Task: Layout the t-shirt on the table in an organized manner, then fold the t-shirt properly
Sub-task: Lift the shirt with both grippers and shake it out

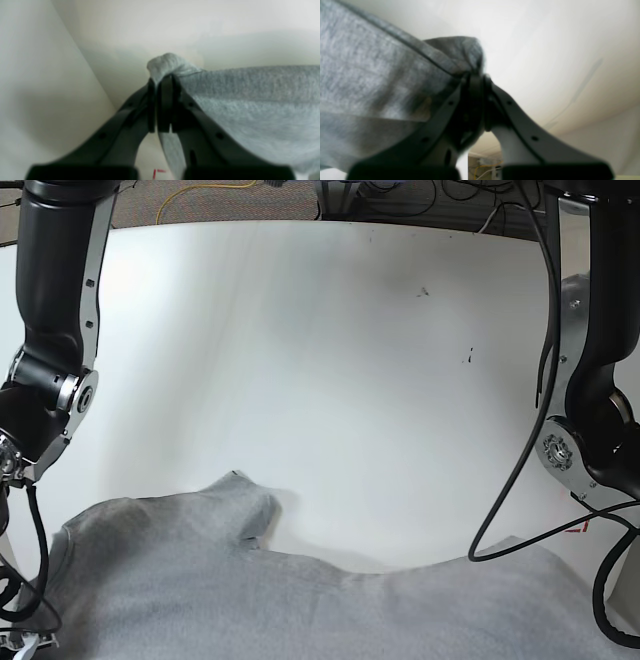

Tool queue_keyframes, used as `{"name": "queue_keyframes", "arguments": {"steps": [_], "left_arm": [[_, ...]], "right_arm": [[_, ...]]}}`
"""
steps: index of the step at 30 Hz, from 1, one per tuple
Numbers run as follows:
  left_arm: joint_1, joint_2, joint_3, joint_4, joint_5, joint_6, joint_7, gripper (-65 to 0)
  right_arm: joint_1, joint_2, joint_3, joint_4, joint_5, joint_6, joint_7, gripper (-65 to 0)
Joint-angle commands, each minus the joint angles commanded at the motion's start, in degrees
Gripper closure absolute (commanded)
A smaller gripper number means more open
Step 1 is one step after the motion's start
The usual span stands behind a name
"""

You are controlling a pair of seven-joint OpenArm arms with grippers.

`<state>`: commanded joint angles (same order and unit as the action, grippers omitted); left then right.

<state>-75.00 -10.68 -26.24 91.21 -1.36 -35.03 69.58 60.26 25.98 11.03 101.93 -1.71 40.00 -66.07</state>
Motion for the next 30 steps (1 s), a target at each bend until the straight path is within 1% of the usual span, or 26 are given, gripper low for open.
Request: {"name": "queue_keyframes", "arguments": {"steps": [4,7,8,9,10,11,13,14,16,17,18,19,23,26,30], "left_arm": [[0.49,0.00,0.00,1.85,0.00,0.00,0.88,0.0],[5.59,0.09,0.00,5.98,0.00,0.00,2.37,0.0],[8.05,0.09,0.00,7.38,0.00,0.00,2.90,0.0],[9.20,0.09,0.00,7.91,0.00,0.00,3.08,0.0],[11.84,0.09,-0.09,9.14,0.00,-0.09,3.52,0.0],[14.74,0.00,-0.18,10.46,0.00,-0.70,3.78,0.0],[18.87,-0.09,-0.35,12.40,0.00,-2.46,4.04,0.0],[22.21,-0.79,-1.23,14.15,0.00,-3.87,4.31,0.0],[27.31,-1.41,-2.64,15.56,0.00,-4.97,4.92,0.0],[30.12,-1.41,-3.43,16.09,0.00,-4.97,5.27,0.0],[31.26,-1.32,-3.78,16.18,0.00,-4.97,5.36,0.0],[34.34,-1.32,-4.48,16.18,0.00,-4.97,5.80,0.0],[43.57,-1.58,-7.47,16.53,0.00,-4.97,6.86,0.0],[49.90,-1.58,-10.02,17.67,0.09,-4.97,6.77,0.0],[57.55,-1.67,-11.87,17.85,0.09,-4.97,6.68,0.0]], "right_arm": [[-7.38,-0.35,3.69,4.75,0.35,0.00,-0.44,-0.6],[-16.00,-0.62,5.98,9.14,0.35,0.00,-0.44,-0.6],[-19.52,-1.32,7.30,10.55,0.35,0.00,-0.44,-0.6],[-21.10,-1.85,8.00,10.99,0.35,0.00,-0.44,-0.6],[-24.62,-3.52,9.58,11.96,0.35,0.00,-0.35,-0.6],[-28.22,-5.36,11.43,12.84,0.35,0.00,-0.18,-0.6],[-32.79,-7.30,13.63,13.71,0.35,0.00,-0.18,-0.5],[-35.96,-8.53,15.12,13.89,0.35,0.00,-0.09,-0.5],[-40.18,-10.20,17.14,13.89,0.35,0.00,0.09,-0.3],[-42.73,-11.52,18.29,13.89,0.35,0.00,0.62,-0.3],[-43.60,-12.04,18.64,13.89,0.35,0.00,0.79,-0.3],[-46.15,-13.63,19.96,13.89,0.35,0.00,1.67,-0.3],[-53.71,-18.02,23.21,13.98,0.35,0.00,4.40,-0.3],[-58.11,-20.04,24.62,14.07,0.35,0.00,5.10,-0.2],[-62.68,-22.33,25.67,14.07,0.35,0.00,5.10,-0.2]]}}
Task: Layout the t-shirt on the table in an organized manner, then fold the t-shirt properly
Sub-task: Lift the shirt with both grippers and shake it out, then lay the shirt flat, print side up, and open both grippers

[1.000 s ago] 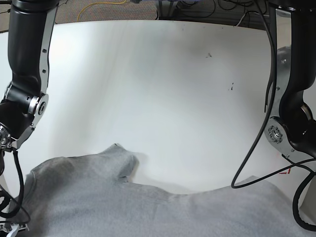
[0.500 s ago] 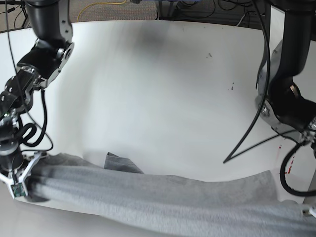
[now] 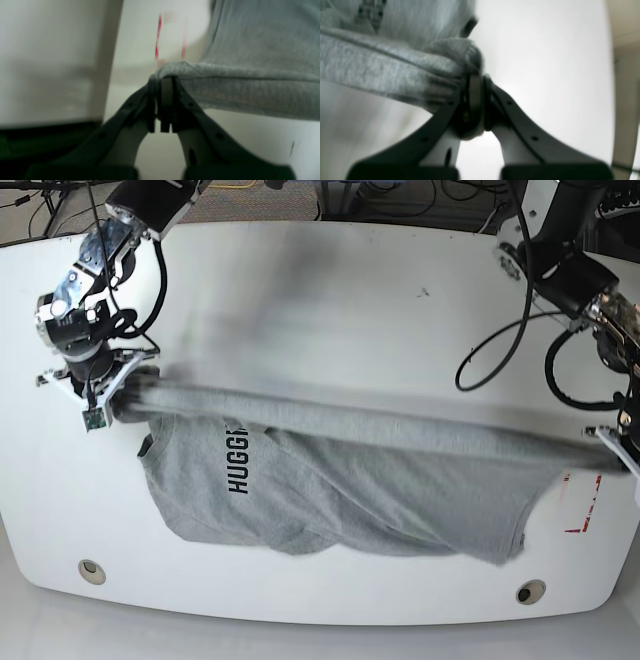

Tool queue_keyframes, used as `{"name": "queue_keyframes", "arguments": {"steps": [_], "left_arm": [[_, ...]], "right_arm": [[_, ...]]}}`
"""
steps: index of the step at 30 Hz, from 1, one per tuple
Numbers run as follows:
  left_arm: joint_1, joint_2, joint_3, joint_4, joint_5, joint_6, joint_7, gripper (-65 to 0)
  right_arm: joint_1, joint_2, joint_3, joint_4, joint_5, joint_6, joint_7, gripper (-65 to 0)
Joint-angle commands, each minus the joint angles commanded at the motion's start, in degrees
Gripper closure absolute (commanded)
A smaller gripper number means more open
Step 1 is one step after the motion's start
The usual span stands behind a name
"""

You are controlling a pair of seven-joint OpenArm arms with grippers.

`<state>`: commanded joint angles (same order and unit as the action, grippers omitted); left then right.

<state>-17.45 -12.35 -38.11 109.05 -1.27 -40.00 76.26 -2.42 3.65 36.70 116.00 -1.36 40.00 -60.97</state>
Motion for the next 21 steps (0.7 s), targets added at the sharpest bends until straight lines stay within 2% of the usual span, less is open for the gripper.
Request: {"name": "queue_keyframes", "arguments": {"steps": [13,21], "left_arm": [[18.73,-3.08,-1.41,-0.09,-0.09,0.00,-0.09,0.0],[25.32,-4.31,-1.67,-0.26,-0.09,0.00,-0.18,0.0]], "right_arm": [[-10.02,-2.99,0.35,0.00,-0.18,0.00,0.00,-0.2],[-15.30,-3.34,0.35,0.00,-0.09,0.00,0.00,-0.2]]}}
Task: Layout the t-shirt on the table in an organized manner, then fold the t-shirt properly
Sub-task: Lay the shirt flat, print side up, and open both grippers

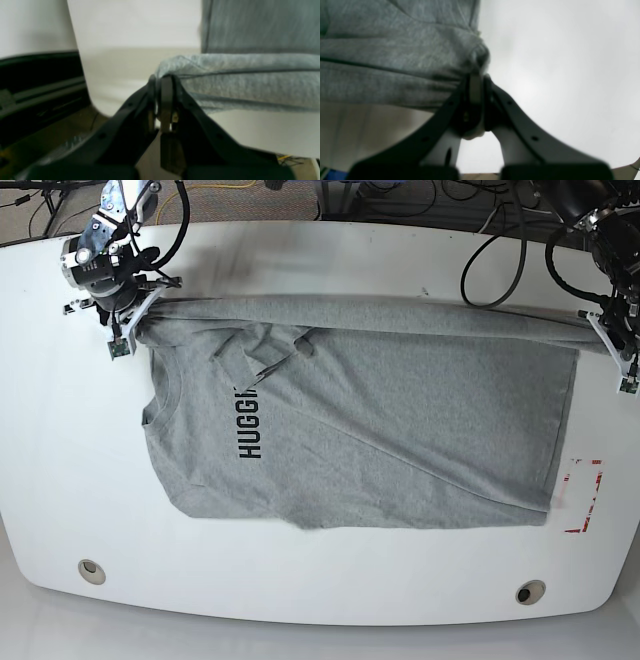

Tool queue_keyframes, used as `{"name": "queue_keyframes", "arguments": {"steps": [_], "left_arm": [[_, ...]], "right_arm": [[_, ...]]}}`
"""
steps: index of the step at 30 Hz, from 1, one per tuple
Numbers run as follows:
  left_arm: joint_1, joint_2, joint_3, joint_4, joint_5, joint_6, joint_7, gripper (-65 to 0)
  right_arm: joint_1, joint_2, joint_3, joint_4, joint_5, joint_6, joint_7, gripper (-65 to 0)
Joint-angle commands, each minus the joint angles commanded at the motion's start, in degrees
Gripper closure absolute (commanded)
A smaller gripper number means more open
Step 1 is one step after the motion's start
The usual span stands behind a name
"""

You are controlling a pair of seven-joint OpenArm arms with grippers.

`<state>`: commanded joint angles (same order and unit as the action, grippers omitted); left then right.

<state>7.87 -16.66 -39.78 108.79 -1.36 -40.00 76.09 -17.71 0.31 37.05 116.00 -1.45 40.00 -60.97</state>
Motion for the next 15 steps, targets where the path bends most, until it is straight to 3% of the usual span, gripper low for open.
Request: {"name": "queue_keyframes", "arguments": {"steps": [8,15], "left_arm": [[5.45,-0.09,-2.02,-0.18,0.09,0.00,-0.18,0.0],[9.76,0.00,-1.85,-0.18,0.18,0.00,-3.34,0.0]], "right_arm": [[-3.52,-0.70,0.00,-0.18,0.09,0.00,0.00,-0.2],[-4.75,-0.79,0.00,-0.26,0.09,0.00,0.09,-0.6]]}}
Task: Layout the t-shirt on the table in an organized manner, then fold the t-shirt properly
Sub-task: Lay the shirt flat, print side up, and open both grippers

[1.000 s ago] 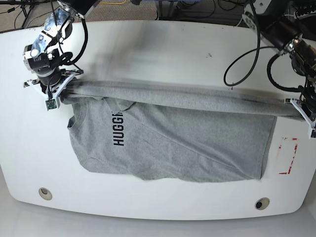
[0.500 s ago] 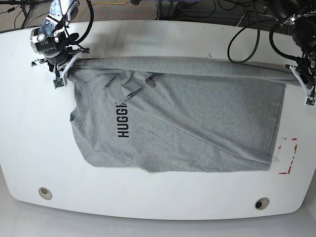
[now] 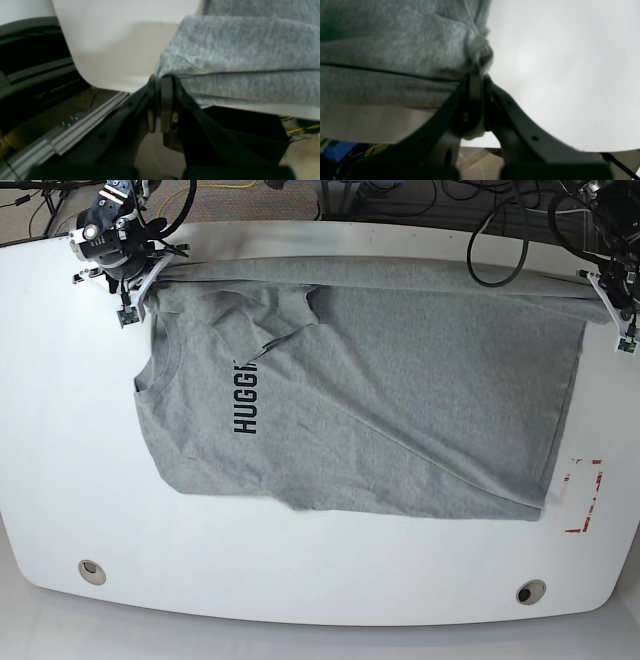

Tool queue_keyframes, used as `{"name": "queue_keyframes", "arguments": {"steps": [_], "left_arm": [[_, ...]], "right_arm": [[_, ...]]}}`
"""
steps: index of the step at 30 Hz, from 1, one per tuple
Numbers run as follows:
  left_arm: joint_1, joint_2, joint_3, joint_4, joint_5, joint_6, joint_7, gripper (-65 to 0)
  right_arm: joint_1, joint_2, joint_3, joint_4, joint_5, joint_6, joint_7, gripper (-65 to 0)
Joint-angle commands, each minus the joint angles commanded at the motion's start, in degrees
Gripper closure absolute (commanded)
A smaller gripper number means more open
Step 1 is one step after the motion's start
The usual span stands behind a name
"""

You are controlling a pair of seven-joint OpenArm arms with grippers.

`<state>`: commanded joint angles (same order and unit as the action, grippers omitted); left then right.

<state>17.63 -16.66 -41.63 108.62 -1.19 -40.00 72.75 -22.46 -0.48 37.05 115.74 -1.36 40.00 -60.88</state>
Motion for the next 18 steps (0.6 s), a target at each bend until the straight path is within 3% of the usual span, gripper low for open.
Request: {"name": "queue_keyframes", "arguments": {"steps": [3,8,10,11,12,15,18], "left_arm": [[0.53,-0.09,1.32,-0.09,0.00,0.00,-0.18,-1.7],[0.53,-0.18,2.46,-0.18,0.26,0.00,-0.09,-20.0],[0.53,-0.18,2.64,-0.18,0.35,0.00,-0.09,-31.2],[0.53,-0.18,2.73,-0.18,0.35,0.00,-0.09,-33.2],[0.53,-0.18,2.73,-0.18,0.35,0.00,-0.09,-37.2],[0.26,-0.18,2.81,-0.18,0.35,0.00,0.00,-38.5],[-0.35,-0.18,2.73,0.09,0.18,0.00,0.00,-38.5]], "right_arm": [[-0.09,0.00,0.00,-0.09,-0.26,0.00,0.00,-0.8],[-0.09,0.00,0.00,-0.09,-0.35,0.00,0.00,-4.9],[-0.09,0.00,0.00,-0.09,-0.35,0.00,0.00,-16.8],[-0.09,0.00,0.00,-0.09,-0.35,0.00,0.00,-19.2],[-0.09,0.00,0.00,-0.09,-0.35,0.00,0.00,-26.3],[-0.09,0.00,0.00,-0.09,-0.18,0.00,0.00,-39.5],[0.00,0.00,0.00,0.09,-0.09,0.00,0.00,-47.4]]}}
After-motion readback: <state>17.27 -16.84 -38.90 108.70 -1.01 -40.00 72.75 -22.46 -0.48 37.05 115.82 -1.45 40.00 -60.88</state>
